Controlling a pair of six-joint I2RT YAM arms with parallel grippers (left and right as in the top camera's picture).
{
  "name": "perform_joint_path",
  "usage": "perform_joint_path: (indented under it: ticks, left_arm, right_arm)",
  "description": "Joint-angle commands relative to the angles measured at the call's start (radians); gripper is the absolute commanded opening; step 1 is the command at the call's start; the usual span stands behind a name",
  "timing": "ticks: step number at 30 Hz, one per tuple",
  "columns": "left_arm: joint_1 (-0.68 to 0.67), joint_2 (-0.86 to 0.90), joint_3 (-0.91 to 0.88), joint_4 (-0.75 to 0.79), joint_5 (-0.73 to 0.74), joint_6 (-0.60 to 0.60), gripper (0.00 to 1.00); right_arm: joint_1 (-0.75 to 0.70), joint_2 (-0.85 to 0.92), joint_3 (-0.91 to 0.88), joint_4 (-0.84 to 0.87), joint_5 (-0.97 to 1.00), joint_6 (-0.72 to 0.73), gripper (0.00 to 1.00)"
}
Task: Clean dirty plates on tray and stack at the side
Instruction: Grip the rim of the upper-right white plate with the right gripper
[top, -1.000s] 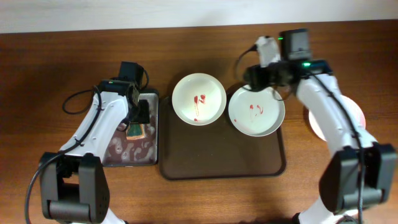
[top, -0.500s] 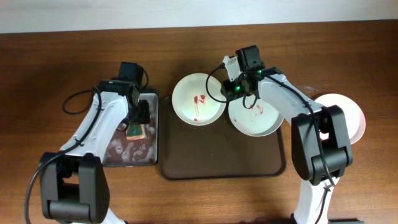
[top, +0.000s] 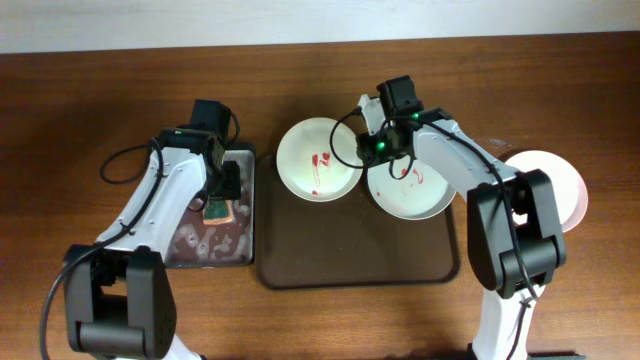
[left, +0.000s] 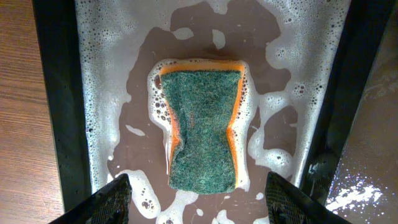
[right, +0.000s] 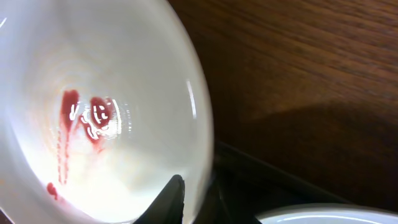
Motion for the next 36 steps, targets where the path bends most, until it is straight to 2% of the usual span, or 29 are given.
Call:
perform_joint_path:
  ticks: [1,12,13,15,17,19,23,27,33,36]
  left_arm:
    - [0.007,-0.019,0.015,-0.002,-0.01,-0.009,0.67]
    - [0.007,-0.019,0.015,-0.003,-0.01,-0.009,0.67]
    - [0.007,-0.019,0.015,-0.003,-0.01,-0.009,0.67]
    - [0.007,-0.019,0.015,-0.002,-0.01,-0.009,0.67]
    - [0.007,-0.019,0.015,-0.003,-0.01,-0.009,0.67]
    - [0.007,-0.019,0.015,-0.003,-0.01,-0.009,0.67]
    - [0.007,-0.019,0.015,-0.002,-0.01,-0.009,0.68]
    - [0.007,-0.019,0.014,-0.003,-0.01,-0.009,0.68]
    - [0.007,-0.019,-0.006,-0.002,-0.011,-0.062,0.68]
    - [0.007,-0.017,-0.027,0.027,-0.015,-0.137,0.66]
  right_arm:
    - [0.025,0.01,-0.006,0.0,-0.011,0.039,0.19]
    - [0.027,0.051,-0.006,0.003,0.024,0.084,0.18]
    - [0.027,0.054,-0.006,0.005,0.02,0.087,0.16]
    - [0.027,0.055,-0.005,0.005,0.02,0.087,0.06]
    - [0.026,0.047,-0.004,-0.012,0.02,0.087,0.04]
    - [0.025,0.017,0.005,-0.068,0.02,0.087,0.04]
    - [0.026,-0.072,0.043,-0.301,-0.045,0.138,0.04]
    - [0.027,-0.077,0.019,-0.465,-0.055,0.161,0.04]
    - [0.06,-0.077,-0.087,-0.395,-0.055,0.373,0.04]
    - [0.101,-0.077,-0.097,-0.357,-0.052,0.398,0.04]
